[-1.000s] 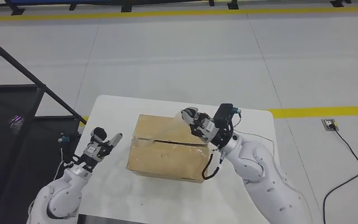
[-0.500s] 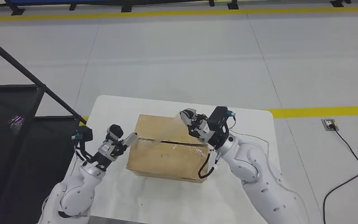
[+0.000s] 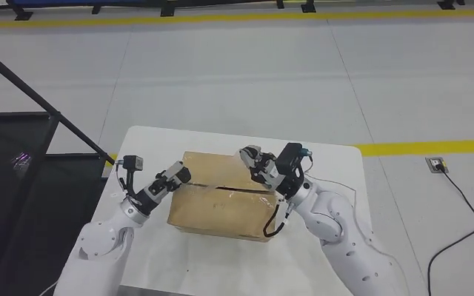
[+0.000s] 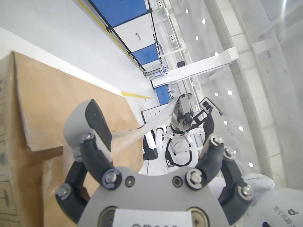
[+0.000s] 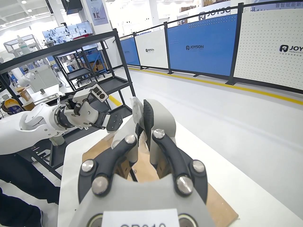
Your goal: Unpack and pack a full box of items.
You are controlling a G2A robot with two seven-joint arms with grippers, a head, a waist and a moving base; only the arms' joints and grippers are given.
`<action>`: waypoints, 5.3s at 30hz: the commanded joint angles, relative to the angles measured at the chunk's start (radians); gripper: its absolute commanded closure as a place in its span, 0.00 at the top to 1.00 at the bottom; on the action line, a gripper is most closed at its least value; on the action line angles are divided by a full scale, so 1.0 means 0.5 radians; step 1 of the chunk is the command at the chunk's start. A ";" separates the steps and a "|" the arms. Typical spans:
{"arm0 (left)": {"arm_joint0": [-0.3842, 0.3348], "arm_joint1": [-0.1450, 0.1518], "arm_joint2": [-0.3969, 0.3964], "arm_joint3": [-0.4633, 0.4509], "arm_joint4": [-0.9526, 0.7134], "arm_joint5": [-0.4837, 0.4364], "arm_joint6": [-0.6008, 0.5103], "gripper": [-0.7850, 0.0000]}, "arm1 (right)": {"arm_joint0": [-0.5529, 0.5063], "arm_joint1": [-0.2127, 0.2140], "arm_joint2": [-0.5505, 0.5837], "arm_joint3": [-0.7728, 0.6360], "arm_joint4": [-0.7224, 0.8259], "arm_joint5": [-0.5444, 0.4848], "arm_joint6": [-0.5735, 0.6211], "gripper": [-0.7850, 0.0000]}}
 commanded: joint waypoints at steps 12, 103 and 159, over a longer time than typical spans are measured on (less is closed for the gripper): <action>-0.028 0.006 0.126 0.043 0.228 0.088 0.009 1.00 | 0.024 -0.008 -0.002 0.056 0.010 -0.026 -0.013 0.00; 0.559 0.120 -0.447 -0.128 0.130 -0.342 0.268 1.00 | 1.096 -0.434 -0.877 1.178 1.644 0.965 1.930 0.00; 0.427 0.157 -0.286 -0.036 0.084 -0.363 0.119 1.00 | -0.132 0.073 0.330 -0.256 1.092 1.573 2.115 0.00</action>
